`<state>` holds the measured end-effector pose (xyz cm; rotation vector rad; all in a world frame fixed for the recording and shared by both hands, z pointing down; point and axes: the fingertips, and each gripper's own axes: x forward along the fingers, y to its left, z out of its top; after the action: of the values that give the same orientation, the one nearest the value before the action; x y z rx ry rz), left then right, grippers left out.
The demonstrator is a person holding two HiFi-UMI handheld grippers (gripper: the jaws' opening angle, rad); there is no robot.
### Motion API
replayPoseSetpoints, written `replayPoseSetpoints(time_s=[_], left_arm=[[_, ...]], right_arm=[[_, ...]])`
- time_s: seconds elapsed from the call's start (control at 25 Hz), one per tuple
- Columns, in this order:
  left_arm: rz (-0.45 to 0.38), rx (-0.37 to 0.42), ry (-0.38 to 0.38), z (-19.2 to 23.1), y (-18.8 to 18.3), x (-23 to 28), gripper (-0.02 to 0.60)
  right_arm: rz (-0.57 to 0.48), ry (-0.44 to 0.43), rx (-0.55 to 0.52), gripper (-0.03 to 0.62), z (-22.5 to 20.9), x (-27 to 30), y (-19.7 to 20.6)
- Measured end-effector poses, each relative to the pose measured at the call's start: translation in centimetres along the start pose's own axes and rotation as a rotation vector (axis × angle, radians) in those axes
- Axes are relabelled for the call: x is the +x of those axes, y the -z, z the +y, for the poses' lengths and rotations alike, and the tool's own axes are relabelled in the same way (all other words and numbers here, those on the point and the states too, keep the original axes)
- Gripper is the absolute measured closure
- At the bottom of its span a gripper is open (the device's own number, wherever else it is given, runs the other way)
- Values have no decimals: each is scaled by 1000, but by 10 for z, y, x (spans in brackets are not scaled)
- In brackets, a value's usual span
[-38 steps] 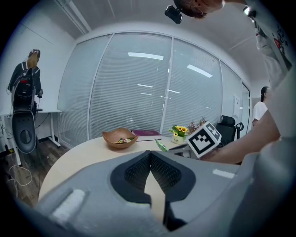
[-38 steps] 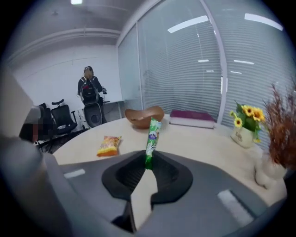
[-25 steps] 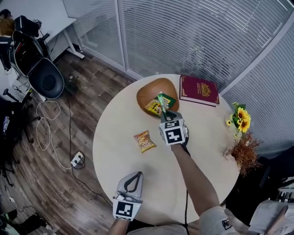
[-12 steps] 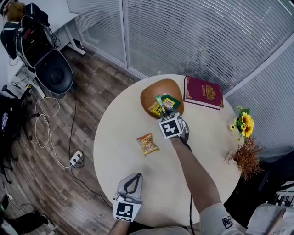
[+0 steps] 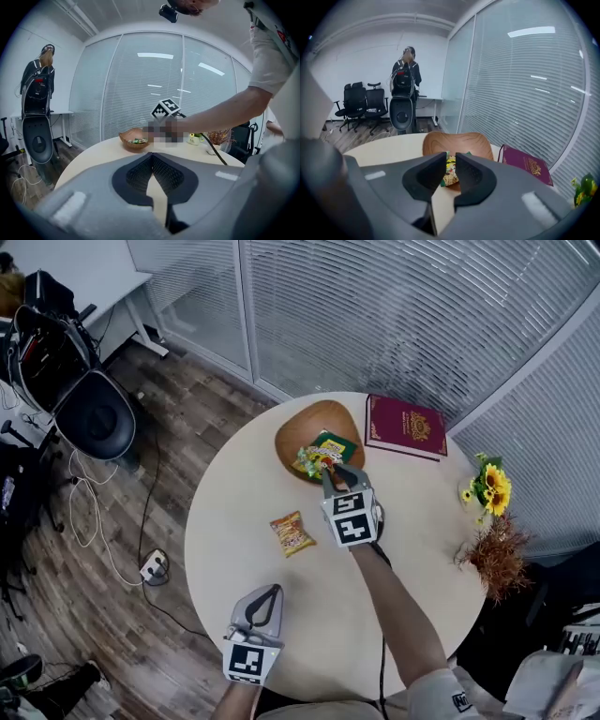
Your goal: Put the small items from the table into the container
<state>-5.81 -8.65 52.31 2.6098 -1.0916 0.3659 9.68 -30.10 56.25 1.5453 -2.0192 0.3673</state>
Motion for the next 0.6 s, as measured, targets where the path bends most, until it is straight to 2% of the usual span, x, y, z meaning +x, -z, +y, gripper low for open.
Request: replayPoseSetpoints(time_s=[0.16,0.32,0.48,0.6], left_arm=[[-14,27,13,-3,-10,10,586],[-14,63,32,-13,-18,22,586],[-16,76,41,-20,-14,31,586],[-18,75,63,-29,-12,31,586]], right_arm=[[-117,-4,43,584,7,-53,-11],[-225,-29,77,591,26,-108,-5],[-295,-23,132,591,48,-153,18],[-297,-28,163,591,67,-177,46]])
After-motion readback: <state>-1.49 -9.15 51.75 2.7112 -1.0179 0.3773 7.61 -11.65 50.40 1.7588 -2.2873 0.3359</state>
